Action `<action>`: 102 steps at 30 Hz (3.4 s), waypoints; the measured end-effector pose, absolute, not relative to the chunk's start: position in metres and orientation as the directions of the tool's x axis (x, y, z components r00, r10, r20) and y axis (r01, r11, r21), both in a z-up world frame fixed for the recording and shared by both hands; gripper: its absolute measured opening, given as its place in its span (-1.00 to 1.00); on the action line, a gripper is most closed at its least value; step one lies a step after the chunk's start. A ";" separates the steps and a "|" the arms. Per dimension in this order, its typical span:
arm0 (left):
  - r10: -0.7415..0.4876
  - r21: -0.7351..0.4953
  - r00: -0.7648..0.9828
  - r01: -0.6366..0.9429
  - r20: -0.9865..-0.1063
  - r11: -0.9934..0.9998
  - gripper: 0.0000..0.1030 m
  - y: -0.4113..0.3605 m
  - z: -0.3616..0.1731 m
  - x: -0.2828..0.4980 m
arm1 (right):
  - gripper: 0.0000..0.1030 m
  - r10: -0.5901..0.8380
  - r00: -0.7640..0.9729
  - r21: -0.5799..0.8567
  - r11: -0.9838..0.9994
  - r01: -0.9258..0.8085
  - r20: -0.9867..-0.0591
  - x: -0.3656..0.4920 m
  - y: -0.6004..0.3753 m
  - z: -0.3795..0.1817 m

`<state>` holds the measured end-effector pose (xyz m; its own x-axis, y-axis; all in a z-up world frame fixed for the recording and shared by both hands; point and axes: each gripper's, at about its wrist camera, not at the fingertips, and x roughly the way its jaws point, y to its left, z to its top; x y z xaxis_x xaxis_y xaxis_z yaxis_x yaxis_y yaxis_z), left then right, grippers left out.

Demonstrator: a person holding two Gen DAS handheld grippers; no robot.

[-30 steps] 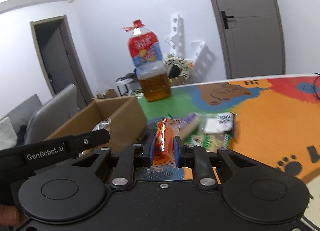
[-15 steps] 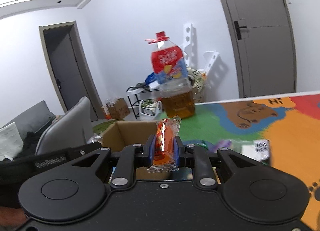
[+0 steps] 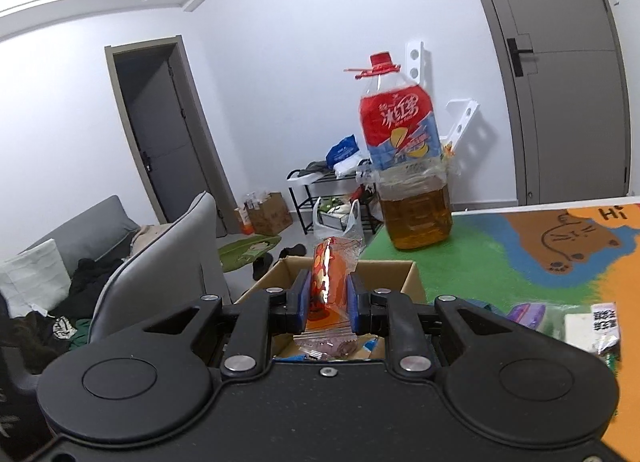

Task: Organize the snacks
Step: 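Carry both snacks over the cardboard box and open both tools, then move both tools back over the snack pile, then grasp the purple-wrapped roll with the left tool while the right tool reaches for the green-white packet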

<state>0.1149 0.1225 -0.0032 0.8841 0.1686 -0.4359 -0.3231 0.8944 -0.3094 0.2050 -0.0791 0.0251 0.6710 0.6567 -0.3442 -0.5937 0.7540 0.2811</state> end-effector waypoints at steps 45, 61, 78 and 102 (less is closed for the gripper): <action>0.052 -0.306 0.914 -0.187 -0.402 0.934 0.86 0.017 0.013 0.104 | 1.00 0.398 0.857 0.290 0.906 -0.309 -0.328 0.176 -0.254 0.011; -0.031 -0.237 0.897 -0.083 -0.440 0.968 0.43 -0.029 -0.001 0.140 | 0.53 0.471 0.790 0.385 0.864 -0.324 -0.393 0.206 -0.273 -0.022; -0.040 -0.179 0.857 -0.061 -0.513 0.982 0.20 -0.045 -0.039 0.189 | 0.16 0.509 0.695 0.504 0.830 -0.239 -0.508 0.253 -0.263 -0.076; 0.017 -0.125 0.843 -0.100 -0.537 0.987 0.21 -0.049 -0.064 0.212 | -0.97 0.537 0.711 0.554 0.795 -0.247 -0.454 0.264 -0.288 -0.088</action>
